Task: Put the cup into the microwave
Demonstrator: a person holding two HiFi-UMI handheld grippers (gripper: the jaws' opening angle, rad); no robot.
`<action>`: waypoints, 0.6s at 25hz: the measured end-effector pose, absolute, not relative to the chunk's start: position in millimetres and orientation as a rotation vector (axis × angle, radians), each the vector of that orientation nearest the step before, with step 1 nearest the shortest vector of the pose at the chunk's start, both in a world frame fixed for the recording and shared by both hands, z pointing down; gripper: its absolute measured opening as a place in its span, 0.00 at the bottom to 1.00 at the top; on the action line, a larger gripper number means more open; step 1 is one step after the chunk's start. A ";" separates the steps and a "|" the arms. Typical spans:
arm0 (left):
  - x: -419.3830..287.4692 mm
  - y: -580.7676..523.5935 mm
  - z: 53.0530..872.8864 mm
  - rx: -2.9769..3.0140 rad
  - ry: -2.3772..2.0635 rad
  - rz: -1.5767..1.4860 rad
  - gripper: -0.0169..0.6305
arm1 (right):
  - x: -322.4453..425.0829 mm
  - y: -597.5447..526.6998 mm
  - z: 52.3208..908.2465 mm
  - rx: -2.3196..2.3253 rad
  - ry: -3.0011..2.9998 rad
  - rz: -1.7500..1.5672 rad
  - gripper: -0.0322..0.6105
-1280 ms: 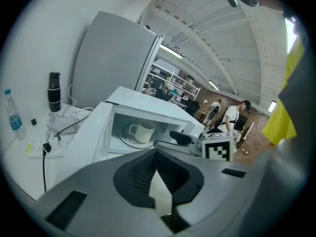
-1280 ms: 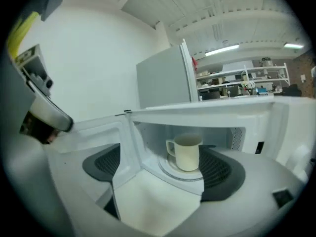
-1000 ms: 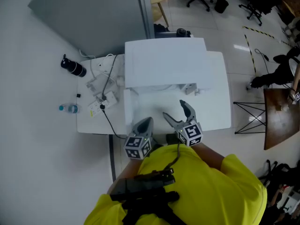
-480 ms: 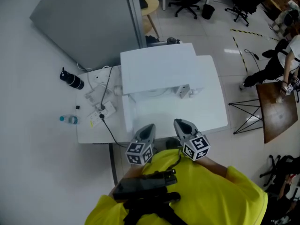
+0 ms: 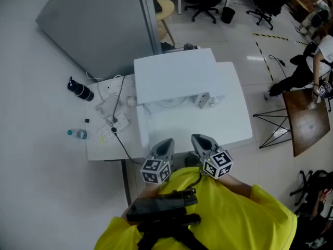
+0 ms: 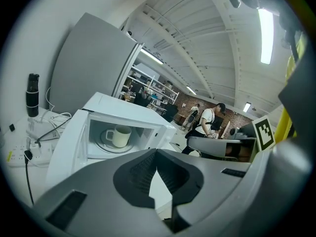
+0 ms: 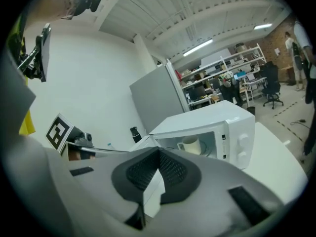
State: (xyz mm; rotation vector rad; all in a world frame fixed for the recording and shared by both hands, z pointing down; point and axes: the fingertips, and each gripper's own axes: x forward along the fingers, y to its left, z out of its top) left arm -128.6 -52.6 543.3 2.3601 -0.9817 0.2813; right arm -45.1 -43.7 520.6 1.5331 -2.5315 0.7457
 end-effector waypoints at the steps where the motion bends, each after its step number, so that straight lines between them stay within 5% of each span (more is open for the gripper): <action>1: -129.3 -52.2 543.2 2.362 -0.982 0.283 0.02 | -45.3 -43.1 519.8 1.539 -2.532 0.737 0.05; 15: -123.2 -42.1 539.6 2.426 -0.971 0.350 0.02 | -48.1 -37.1 523.8 1.516 -2.532 0.758 0.05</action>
